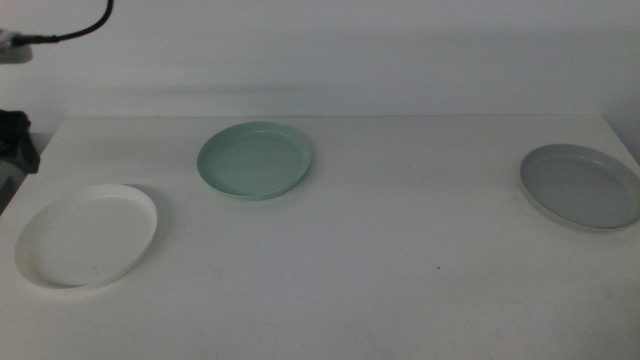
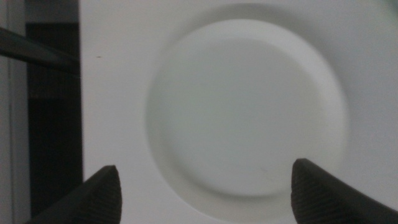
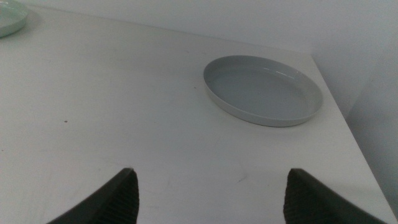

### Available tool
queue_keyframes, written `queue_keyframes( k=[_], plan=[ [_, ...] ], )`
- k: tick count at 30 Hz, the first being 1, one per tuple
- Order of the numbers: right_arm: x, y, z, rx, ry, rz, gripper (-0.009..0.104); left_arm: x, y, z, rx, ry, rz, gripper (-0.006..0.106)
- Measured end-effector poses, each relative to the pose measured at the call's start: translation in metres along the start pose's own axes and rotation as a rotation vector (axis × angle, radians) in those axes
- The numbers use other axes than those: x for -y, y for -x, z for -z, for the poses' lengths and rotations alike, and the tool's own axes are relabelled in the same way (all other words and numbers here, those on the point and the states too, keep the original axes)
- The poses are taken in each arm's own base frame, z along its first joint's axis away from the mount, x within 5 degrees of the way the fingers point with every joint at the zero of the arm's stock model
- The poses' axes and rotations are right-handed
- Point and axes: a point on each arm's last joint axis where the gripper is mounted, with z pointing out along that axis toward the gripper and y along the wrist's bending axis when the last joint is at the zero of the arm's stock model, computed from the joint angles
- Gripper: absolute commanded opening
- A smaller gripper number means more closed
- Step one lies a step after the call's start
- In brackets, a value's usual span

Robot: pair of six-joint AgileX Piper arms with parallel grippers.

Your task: Stack the three bowls on top of each other.

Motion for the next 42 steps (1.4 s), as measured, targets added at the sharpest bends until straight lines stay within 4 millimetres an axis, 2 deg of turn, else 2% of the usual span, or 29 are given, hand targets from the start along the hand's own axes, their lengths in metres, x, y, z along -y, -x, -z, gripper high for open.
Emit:
queue_keyframes(
  k=[5, 11, 22, 25, 28, 31, 36, 37, 42],
  plan=[
    [0.0, 0.0, 0.0, 0.0, 0.0, 0.0, 0.061, -0.026, 0.005, -0.039, -0.066, -0.002, 0.046, 0.09],
    [0.0, 0.0, 0.0, 0.0, 0.0, 0.0, 0.061, -0.035, 0.005, -0.089, -0.118, -0.017, 0.03, 0.09],
    [0.0, 0.0, 0.0, 0.0, 0.0, 0.0, 0.061, -0.042, -0.001, -0.142, -0.165, -0.027, 0.032, 0.09],
    [0.0, 0.0, 0.0, 0.0, 0.0, 0.0, 0.061, -0.042, -0.005, -0.152, -0.191, -0.037, 0.037, 0.086],
    [0.0, 0.0, 0.0, 0.0, 0.0, 0.0, 0.061, -0.042, -0.007, -0.159, -0.206, -0.043, 0.04, 0.073],
    [0.0, 0.0, 0.0, 0.0, 0.0, 0.0, 0.061, -0.042, -0.006, -0.16, -0.204, -0.046, 0.044, 0.051],
    [0.0, 0.0, 0.0, -0.001, 0.0, 0.0, 0.061, -0.042, -0.006, -0.16, -0.207, -0.053, 0.049, 0.0],
    [0.0, 0.0, 0.0, -0.001, 0.0, 0.0, 0.061, -0.042, -0.006, -0.16, -0.207, -0.051, 0.047, -0.005],
    [0.0, 0.0, 0.0, -0.001, 0.0, 0.0, 0.061, -0.044, -0.004, -0.153, -0.261, -0.053, 0.018, -0.005]
  ],
)
